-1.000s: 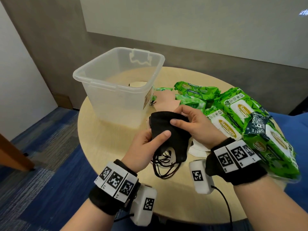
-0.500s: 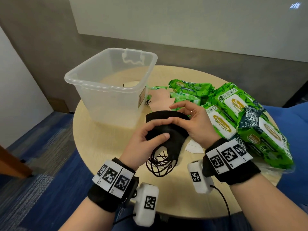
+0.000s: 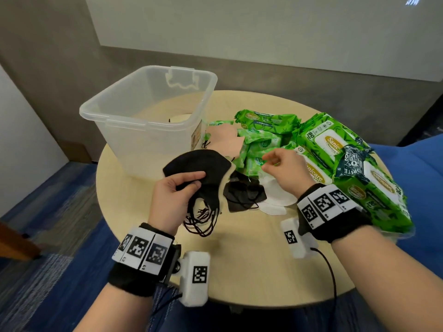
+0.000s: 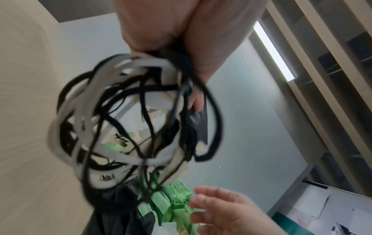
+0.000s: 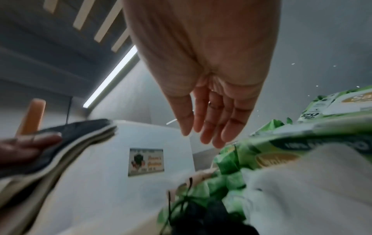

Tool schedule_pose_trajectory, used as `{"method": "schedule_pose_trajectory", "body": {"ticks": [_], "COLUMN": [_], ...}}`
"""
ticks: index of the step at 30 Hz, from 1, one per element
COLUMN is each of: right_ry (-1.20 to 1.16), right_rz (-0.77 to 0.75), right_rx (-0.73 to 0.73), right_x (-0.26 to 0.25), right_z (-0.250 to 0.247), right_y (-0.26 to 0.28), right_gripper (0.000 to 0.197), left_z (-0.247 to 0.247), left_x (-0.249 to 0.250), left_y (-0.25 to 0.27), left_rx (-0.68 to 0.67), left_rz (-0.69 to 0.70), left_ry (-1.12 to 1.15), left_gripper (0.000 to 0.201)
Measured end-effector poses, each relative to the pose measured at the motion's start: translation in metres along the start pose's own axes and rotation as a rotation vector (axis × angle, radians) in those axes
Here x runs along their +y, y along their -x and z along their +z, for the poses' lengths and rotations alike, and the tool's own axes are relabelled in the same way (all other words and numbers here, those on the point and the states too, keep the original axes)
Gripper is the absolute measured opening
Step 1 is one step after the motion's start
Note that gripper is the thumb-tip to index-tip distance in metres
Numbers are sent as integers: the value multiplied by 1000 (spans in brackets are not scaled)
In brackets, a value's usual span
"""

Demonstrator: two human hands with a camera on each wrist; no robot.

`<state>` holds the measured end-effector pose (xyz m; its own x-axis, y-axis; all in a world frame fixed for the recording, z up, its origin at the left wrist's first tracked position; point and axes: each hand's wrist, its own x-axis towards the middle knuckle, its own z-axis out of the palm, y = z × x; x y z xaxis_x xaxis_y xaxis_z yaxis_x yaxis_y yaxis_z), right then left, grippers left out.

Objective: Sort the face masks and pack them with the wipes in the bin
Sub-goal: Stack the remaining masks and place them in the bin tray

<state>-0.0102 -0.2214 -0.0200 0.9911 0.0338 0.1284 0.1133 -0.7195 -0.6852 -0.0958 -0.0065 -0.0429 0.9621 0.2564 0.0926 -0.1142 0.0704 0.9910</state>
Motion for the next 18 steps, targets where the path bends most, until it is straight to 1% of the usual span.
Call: {"method": "schedule_pose_trajectory", "body": {"ticks": [2,5,7,9,12,14,16,18], "right_ry": [138,344,424,482,630,704,705,670], "right_rz": [23,21,29,37,60,67,46,36], "right_rx": [-116,-355,-446,-482,-538,-536,-503,-473], "right_x": [4,7,8,8,7,3,-2,-8], "right_z": [9,29,42,53,65,71,74,77], "right_y": [1,3,3,-1,-6,-7,-8,-7], "right_gripper": [33,63,78,88,101,108,110,100], "left_z": [-2,-3,-4,-5,-7,-8,-10,-11], "left_x": [-2,-6,-8,-8,-9,-11,-12,-12], "left_y": [-1,-2,-2,-3,-3,-4,-5,-5], "left_rx": [31,48,54,63,67,65,61,57], "left_rz": [6,-5,-9,-8,-12,-17,-23,-27], "left_ry": [-10,-24,-26,-25,-26,-29,-31,-32], "left_gripper": [26,26,27,27,27,27,27,27]}}
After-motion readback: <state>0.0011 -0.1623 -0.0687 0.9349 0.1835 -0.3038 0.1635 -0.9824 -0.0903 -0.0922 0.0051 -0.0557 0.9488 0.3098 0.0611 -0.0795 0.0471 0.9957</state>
